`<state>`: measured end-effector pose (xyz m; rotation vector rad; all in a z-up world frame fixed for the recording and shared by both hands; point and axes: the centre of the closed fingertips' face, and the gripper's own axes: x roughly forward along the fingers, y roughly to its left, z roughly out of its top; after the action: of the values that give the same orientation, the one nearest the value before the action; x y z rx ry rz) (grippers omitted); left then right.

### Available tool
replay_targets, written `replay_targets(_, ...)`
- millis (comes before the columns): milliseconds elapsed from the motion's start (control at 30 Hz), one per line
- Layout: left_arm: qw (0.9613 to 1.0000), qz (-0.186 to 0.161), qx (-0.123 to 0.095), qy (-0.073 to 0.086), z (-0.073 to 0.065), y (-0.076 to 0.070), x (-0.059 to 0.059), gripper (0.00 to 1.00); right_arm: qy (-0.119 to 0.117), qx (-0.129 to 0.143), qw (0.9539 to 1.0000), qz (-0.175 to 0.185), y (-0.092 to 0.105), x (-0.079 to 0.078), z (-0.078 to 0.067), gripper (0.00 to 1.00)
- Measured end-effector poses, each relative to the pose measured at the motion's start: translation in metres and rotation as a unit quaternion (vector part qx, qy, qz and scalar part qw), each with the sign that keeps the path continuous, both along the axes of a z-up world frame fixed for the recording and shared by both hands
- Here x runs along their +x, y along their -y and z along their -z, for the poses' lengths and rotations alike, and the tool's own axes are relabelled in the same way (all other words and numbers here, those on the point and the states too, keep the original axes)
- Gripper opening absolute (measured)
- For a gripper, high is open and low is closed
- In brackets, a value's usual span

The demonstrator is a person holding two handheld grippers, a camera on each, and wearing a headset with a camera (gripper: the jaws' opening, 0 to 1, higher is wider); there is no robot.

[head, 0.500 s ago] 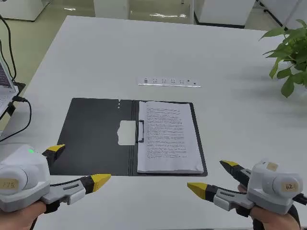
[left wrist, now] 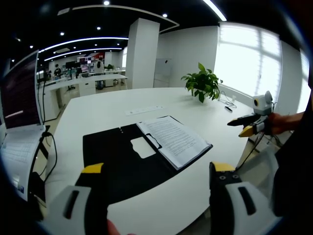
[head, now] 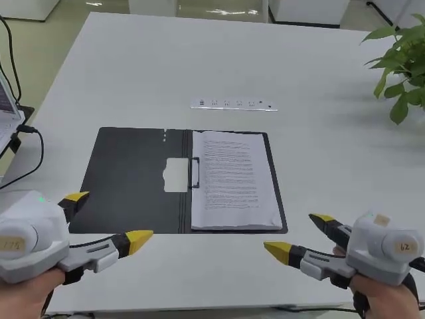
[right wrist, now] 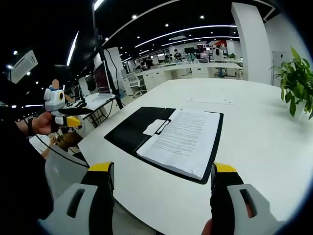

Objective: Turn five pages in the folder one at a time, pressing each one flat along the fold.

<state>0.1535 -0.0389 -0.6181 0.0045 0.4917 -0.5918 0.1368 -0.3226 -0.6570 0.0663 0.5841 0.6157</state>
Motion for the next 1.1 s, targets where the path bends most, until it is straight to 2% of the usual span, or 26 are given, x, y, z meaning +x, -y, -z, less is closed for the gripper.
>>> replay_targets(400, 1.0, 0.001, 0.0, 0.0, -0.0006, -0.0012, 0.0002, 0.86, -0.001, 0.0, 1.0, -0.005, -0.0055, 0.0002, -0.0005, 0.8)
replay_targets(1100, 1.0, 0.005, -0.001, 0.0, 0.0001, 0.002, 0.0029, 0.86, 0.0, -0.001, 1.0, -0.002, -0.0035, 0.0005, -0.0002, 0.8)
